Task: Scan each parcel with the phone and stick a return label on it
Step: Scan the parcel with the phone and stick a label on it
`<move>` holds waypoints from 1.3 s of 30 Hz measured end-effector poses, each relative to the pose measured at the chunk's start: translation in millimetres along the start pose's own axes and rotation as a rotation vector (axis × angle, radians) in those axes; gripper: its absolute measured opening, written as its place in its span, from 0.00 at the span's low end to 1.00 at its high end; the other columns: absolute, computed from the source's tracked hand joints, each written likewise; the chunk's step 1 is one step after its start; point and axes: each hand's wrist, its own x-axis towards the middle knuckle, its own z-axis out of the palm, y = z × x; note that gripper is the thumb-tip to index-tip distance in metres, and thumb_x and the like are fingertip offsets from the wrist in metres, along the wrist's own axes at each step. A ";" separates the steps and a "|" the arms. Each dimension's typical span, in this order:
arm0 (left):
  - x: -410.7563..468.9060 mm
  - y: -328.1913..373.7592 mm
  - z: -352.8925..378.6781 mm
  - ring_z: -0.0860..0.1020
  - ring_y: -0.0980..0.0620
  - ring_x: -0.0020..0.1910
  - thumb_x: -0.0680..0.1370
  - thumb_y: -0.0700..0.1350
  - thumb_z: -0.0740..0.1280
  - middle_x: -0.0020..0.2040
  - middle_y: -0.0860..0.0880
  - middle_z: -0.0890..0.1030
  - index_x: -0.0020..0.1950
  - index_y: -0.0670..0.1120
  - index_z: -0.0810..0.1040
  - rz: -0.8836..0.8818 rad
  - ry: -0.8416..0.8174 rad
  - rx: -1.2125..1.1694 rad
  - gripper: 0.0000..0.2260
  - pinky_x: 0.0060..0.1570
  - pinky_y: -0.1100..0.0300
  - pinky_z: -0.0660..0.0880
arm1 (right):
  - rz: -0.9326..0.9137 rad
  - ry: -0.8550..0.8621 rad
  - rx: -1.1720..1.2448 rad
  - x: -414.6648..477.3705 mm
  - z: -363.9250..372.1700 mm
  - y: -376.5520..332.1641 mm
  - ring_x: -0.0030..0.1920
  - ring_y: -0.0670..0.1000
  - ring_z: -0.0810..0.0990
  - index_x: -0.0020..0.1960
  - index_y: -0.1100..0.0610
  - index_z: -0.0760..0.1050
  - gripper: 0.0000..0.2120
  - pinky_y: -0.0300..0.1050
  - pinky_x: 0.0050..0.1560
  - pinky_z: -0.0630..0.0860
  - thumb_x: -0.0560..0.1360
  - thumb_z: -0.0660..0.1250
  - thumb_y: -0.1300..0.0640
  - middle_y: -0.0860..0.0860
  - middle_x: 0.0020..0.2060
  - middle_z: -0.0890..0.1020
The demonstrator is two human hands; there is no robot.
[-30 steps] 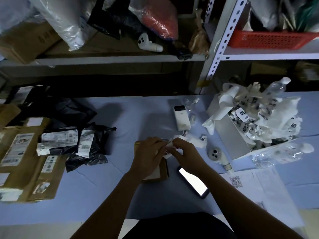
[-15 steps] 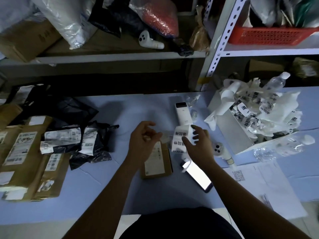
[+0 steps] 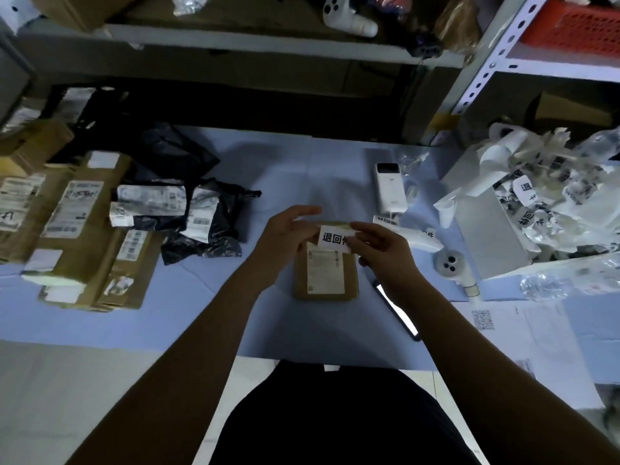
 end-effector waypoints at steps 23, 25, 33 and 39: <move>-38.3 -101.5 10.5 0.78 0.47 0.53 0.78 0.47 0.72 0.57 0.44 0.71 0.55 0.45 0.80 0.195 0.180 0.776 0.09 0.48 0.54 0.82 | 0.022 0.344 -1.011 -16.4 30.6 75.0 0.56 0.56 0.79 0.58 0.57 0.82 0.16 0.43 0.48 0.75 0.72 0.77 0.52 0.54 0.58 0.77; -36.1 -103.7 9.1 0.78 0.51 0.51 0.77 0.49 0.73 0.58 0.46 0.73 0.61 0.47 0.75 0.051 0.251 0.612 0.16 0.46 0.60 0.80 | 0.100 0.376 -0.899 -17.2 23.2 78.6 0.59 0.56 0.79 0.65 0.56 0.77 0.24 0.45 0.50 0.77 0.72 0.78 0.51 0.54 0.61 0.78; -51.5 -108.9 2.0 0.80 0.51 0.59 0.83 0.44 0.63 0.64 0.48 0.79 0.74 0.53 0.71 -0.109 0.169 0.260 0.19 0.60 0.54 0.79 | 0.020 0.173 -0.664 -29.7 24.4 90.7 0.47 0.47 0.86 0.62 0.54 0.82 0.16 0.45 0.50 0.84 0.75 0.74 0.54 0.50 0.52 0.87; -126.9 -100.9 -59.3 0.78 0.54 0.59 0.83 0.48 0.62 0.61 0.49 0.77 0.75 0.60 0.68 -0.042 0.388 0.248 0.20 0.60 0.48 0.79 | -0.107 0.027 -0.605 -63.5 93.0 87.7 0.41 0.37 0.83 0.55 0.42 0.83 0.11 0.42 0.45 0.83 0.73 0.73 0.46 0.35 0.39 0.83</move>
